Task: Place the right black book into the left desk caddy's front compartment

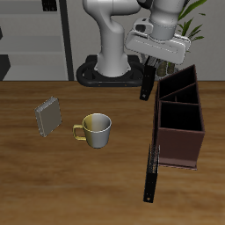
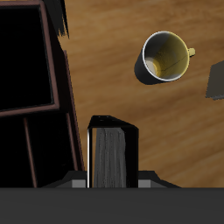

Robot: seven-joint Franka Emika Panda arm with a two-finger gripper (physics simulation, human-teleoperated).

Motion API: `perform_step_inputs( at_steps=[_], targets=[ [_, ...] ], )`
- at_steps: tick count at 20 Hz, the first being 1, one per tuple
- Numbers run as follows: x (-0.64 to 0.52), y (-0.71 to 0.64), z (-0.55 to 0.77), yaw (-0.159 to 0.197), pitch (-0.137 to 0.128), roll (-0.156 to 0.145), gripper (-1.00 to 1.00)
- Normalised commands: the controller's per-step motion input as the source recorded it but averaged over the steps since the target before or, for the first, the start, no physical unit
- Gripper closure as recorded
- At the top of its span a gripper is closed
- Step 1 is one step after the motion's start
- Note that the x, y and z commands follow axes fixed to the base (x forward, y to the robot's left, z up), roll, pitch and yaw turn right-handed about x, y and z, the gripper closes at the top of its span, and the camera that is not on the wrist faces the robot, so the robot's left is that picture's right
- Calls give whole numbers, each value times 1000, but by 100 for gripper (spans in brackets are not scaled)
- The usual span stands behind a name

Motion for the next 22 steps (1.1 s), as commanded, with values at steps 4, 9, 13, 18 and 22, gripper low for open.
perform_step_inputs(
  at_steps=[4, 9, 13, 18, 22],
  targets=[
    [45, 196, -56, 18, 16, 37, 100],
    [16, 217, -71, -3, 28, 22, 100],
    [21, 221, -64, 14, 13, 36, 100],
    [52, 190, -111, 23, 7, 32, 100],
    [113, 98, -42, 12, 11, 5, 100]
  ],
)
